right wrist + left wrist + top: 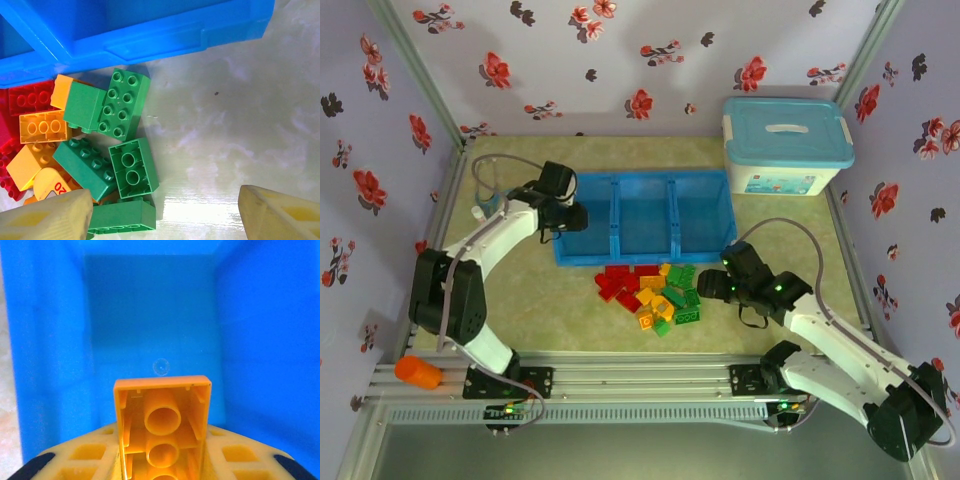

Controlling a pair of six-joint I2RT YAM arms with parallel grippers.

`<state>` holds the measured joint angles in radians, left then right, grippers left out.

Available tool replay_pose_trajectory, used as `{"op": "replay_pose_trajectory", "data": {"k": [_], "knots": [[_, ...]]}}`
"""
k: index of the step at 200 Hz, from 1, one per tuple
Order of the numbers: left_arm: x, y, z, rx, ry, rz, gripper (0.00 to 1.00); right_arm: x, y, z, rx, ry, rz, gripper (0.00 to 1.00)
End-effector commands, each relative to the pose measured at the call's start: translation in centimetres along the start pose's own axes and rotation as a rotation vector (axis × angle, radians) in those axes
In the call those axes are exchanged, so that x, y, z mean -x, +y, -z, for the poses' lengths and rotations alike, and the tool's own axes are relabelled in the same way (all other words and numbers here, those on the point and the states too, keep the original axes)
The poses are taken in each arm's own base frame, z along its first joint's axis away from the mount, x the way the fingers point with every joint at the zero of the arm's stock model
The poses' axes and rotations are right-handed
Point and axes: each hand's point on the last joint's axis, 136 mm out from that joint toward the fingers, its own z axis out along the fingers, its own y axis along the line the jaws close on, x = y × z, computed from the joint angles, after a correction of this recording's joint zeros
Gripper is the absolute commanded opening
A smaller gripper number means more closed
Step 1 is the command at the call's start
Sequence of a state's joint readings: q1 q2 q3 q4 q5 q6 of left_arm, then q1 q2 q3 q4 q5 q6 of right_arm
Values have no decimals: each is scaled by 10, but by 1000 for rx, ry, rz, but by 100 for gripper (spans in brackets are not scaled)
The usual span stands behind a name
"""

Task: Sort the legos into containers by color
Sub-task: Place the lego in the container, then pick up the lego from the bottom-center of the table.

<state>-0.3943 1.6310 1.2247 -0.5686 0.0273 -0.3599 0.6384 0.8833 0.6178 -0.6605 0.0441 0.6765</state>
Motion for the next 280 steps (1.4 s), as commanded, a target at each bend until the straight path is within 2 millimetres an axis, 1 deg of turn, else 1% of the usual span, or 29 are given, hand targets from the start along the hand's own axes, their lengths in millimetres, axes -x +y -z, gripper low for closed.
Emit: {"op": "replay_pose_trajectory", "data": {"k": [1, 20, 29, 37, 45, 48, 53, 61, 71, 95, 128, 142, 170, 201, 233, 248, 265, 280], "knots": [[15, -4, -2, -21, -22, 12, 36, 4, 8, 4, 19, -12, -4, 77], [17, -5, -6, -19, -17, 9, 37, 3, 9, 4, 21, -12, -5, 77], [18, -5, -7, -18, -13, 6, 39, 2, 10, 3, 21, -12, -3, 77], [20, -6, -6, -18, -13, 6, 48, 2, 10, 3, 20, -12, 0, 77], [22, -6, -5, -17, -14, 5, 64, 2, 11, 4, 19, -12, 4, 77], [23, -6, -4, -16, -16, 5, 68, 1, 11, 3, 19, -11, 5, 77], [24, -7, -2, -18, -21, 7, 73, 2, 11, 4, 19, -11, 8, 76], [27, -9, 3, -23, -32, 8, 77, 1, 13, 5, 20, -10, 11, 76], [31, -11, 10, -31, -48, 12, 78, 2, 13, 6, 19, -11, 15, 76], [36, -16, 29, -49, -91, 17, 78, 1, 15, 9, 12, -10, 30, 75], [32, -29, 62, -87, -143, 5, 78, -3, 24, 13, 24, -3, 74, 71], [28, -35, 80, -110, -175, -2, 78, -5, 30, 14, 29, -1, 110, 69], [5, -38, 100, -142, -200, 3, 78, -16, 46, 13, 31, 18, 203, 68], [-31, -29, 112, -156, -200, 22, 78, -34, 68, 8, 33, 59, 321, 68], [-72, -18, 116, -159, -177, 46, 78, -58, 90, -3, 26, 114, 427, 71], [-91, -12, 117, -154, -163, 58, 78, -71, 99, -13, 22, 145, 461, 71], [-109, -2, 117, -145, -156, 83, 78, -85, 109, -24, 14, 176, 491, 72], [-122, 3, 118, -147, -155, 103, 78, -93, 116, -33, 1, 193, 509, 71]]}}
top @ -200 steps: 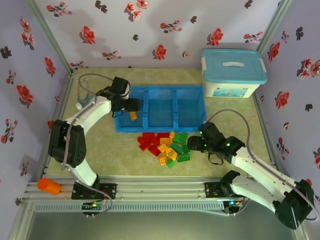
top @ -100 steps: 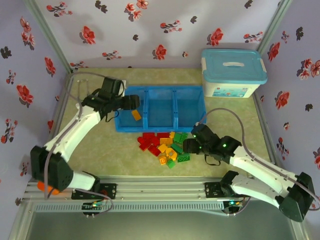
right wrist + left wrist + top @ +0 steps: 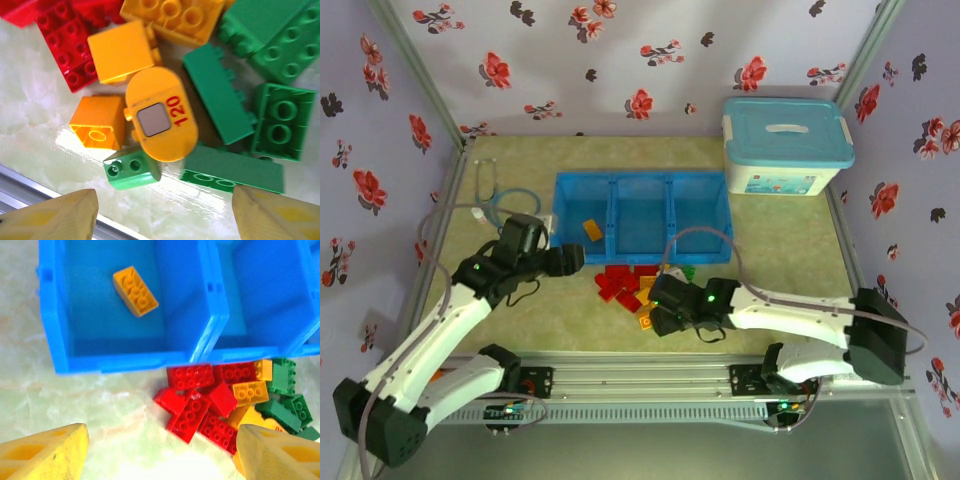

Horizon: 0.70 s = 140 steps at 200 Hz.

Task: Sort the legos into containers by color
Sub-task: Pick up the lego from the bottom-center of the table.

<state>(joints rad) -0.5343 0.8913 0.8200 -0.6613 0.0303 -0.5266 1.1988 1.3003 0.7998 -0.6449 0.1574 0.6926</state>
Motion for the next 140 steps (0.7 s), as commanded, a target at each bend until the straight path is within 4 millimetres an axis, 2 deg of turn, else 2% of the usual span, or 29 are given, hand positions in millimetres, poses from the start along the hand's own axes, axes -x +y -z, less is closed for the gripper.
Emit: {"op": "replay_pose_trajectory", "data": {"k": [1, 39, 67, 106, 140], "knots": [[-23, 14, 6, 34, 22, 59, 78, 8, 19, -7, 0, -17, 2, 71], [-37, 22, 13, 32, 21, 89, 77, 9, 30, -25, -44, 7, 15, 69], [-45, 25, 14, 37, 34, 93, 77, 6, 25, -32, -89, 30, 12, 68], [-46, 24, 17, 27, 26, 105, 77, 0, 16, -34, -123, 42, 3, 65], [-46, 23, 17, 24, 27, 109, 77, -1, 18, -26, -123, 18, 20, 63]]}}
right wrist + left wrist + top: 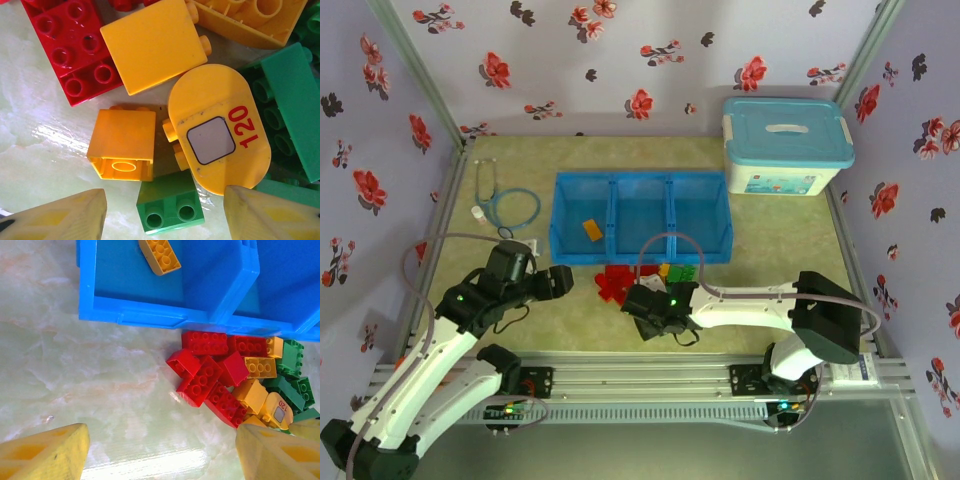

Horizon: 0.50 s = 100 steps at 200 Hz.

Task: Sort the legos into containers by color
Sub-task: Pick up the lego from the bottom-center of the table.

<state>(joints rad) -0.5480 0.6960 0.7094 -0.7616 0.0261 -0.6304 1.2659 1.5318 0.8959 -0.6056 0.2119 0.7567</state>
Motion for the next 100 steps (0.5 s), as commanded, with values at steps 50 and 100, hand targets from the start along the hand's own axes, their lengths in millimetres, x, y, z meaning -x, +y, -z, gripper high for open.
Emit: {"op": "replay_pose_trajectory", "data": {"k": [50, 100], "knots": [[-8, 2, -1, 13, 19, 14, 77, -6, -12, 21, -43, -56, -17, 60], [-11, 1, -3, 11, 27, 18, 76, -18, -12, 10, -34, -22, -16, 59]]}}
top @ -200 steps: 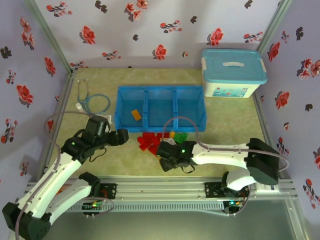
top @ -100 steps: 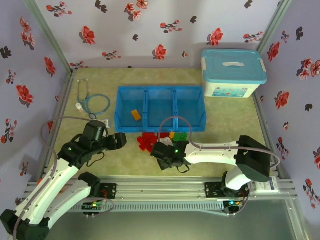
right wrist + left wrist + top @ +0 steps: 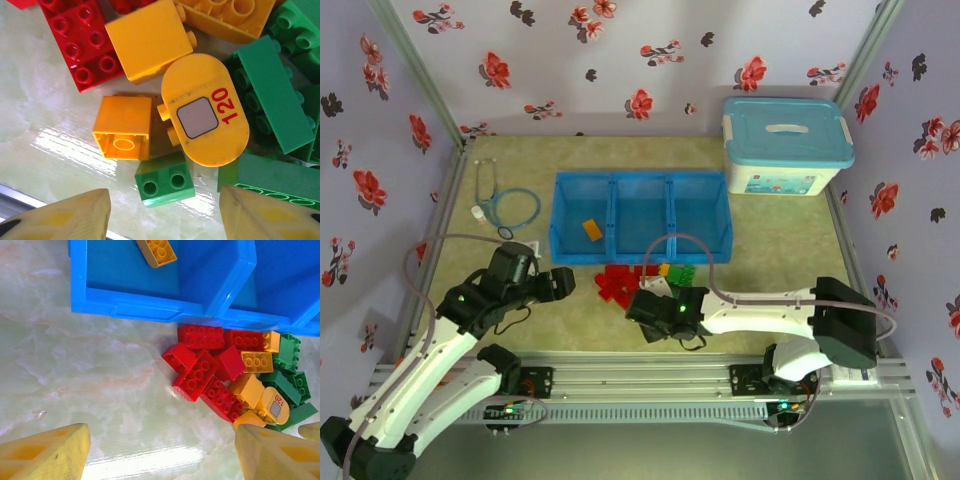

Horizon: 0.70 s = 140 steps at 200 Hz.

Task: Sort the legos into containers by color
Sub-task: Pick up the lego from the bottom-center of the table.

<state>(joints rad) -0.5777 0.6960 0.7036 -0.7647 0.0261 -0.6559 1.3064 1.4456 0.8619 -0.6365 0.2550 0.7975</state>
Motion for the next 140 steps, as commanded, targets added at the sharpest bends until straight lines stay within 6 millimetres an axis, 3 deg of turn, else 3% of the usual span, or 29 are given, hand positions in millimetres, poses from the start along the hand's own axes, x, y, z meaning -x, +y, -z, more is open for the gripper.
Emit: {"op": "replay_pose_trajectory", "data": {"k": [1, 140], "knots": [[-5, 5, -2, 22, 8, 15, 76, -12, -8, -6, -34, 23, -9, 59], [-4, 0, 0, 5, -4, -4, 76, -16, 0, -42, -79, 57, 1, 50]]}}
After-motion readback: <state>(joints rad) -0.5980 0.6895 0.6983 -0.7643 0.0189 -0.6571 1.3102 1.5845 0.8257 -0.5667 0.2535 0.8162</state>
